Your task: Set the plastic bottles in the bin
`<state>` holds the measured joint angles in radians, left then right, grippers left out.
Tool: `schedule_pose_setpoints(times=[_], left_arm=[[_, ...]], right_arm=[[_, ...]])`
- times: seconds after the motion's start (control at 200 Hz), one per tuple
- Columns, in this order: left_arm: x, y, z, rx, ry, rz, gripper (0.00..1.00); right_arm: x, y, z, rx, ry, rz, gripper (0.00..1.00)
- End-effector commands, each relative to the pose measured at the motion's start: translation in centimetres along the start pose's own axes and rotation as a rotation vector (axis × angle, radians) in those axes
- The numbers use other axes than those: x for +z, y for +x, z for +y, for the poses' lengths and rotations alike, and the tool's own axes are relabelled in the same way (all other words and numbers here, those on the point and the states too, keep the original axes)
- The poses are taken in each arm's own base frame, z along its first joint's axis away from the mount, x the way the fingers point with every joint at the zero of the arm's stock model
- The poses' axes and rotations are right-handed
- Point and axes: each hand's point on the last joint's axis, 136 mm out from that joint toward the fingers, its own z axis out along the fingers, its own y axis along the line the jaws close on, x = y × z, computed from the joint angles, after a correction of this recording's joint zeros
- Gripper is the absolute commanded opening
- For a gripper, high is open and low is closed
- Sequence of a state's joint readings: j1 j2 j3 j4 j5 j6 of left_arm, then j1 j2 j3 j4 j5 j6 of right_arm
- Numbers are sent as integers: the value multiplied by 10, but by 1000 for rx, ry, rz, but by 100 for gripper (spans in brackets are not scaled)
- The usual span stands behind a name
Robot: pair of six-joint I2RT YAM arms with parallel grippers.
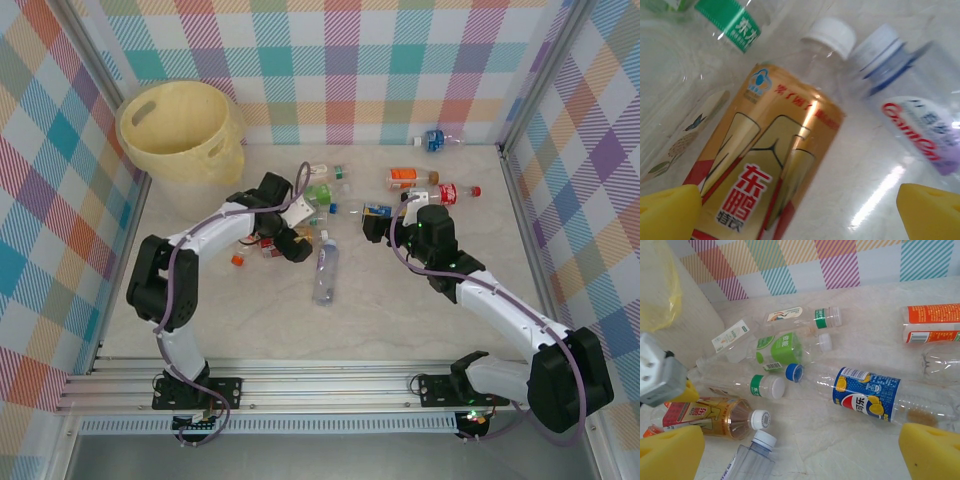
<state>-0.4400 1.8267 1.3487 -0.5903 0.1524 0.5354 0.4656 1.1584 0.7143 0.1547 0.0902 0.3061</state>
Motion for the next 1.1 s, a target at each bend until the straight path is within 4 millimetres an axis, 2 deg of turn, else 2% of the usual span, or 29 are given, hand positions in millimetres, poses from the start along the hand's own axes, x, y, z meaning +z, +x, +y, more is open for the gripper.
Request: schedule_pose_setpoints(times=[0.0, 0.09, 0.23, 0.515, 0.605, 0.7, 0.785, 1.095], left_arm=[[3, -1, 22, 36, -117, 15, 100], [8, 5, 25, 47, -137, 25, 96], [5, 8, 10, 3, -71, 8, 93], [-28, 4, -25, -84, 18, -15, 94], [-32, 3, -17, -95, -35, -29, 97], [-28, 12, 10, -93, -189, 20, 100], [-18, 19, 24, -50, -253, 93, 100], [12, 18, 19, 36, -215, 100, 96]], right_arm=[[-5, -4, 2, -17, 1, -21, 100], [-4, -2, 1, -19, 4, -16, 100], [-3, -1, 0, -16, 5, -13, 100], [1, -1, 2, -15, -5, -7, 100], [3, 0, 4, -12, -12, 1, 100], [4, 0, 5, -12, -17, 4, 100], [5, -1, 6, -15, -20, 3, 100], [4, -1, 5, -20, -13, 5, 100]])
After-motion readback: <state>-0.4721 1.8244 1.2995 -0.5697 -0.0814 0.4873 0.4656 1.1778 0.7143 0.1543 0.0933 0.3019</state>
